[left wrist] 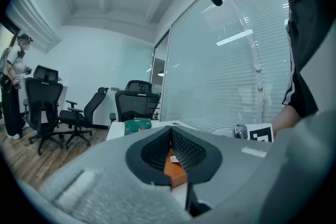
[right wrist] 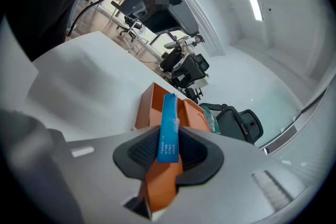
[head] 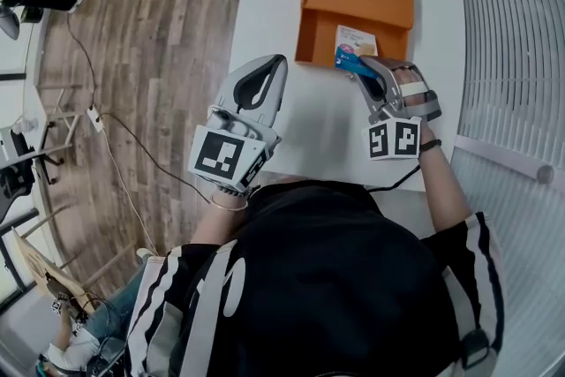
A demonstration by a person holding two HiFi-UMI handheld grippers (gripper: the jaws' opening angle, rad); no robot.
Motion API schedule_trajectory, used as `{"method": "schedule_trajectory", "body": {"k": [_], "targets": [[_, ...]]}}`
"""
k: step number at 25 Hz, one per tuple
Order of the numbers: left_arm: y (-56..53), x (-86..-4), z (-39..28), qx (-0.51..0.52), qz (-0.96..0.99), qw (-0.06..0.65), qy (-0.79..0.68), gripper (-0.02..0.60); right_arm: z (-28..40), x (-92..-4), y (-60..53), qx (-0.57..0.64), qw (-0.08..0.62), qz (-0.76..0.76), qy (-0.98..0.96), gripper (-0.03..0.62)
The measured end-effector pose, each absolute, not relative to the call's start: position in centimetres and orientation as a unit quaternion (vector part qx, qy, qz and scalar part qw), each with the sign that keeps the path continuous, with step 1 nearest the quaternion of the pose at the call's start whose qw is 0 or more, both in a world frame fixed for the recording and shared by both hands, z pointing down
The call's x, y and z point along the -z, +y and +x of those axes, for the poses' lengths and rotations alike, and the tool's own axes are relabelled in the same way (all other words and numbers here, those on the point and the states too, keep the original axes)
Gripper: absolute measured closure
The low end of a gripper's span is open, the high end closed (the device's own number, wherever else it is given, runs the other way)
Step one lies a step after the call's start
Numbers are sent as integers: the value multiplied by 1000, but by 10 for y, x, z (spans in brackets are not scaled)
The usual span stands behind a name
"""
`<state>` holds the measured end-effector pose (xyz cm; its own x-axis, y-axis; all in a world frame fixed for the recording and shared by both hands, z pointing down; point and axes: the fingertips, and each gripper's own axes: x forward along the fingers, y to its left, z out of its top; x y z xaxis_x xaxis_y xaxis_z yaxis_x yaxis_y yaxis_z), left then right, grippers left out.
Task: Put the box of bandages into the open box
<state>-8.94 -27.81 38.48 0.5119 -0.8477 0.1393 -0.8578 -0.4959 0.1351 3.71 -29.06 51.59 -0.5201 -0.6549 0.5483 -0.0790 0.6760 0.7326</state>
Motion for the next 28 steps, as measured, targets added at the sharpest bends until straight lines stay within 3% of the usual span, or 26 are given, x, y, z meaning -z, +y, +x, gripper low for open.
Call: {"method": "schedule_trajectory", "body": {"k": [28], "targets": [[-272,-386,-93,-26,860,95,-501,580,41,-527,-303,323,452,197,-808,488]]}}
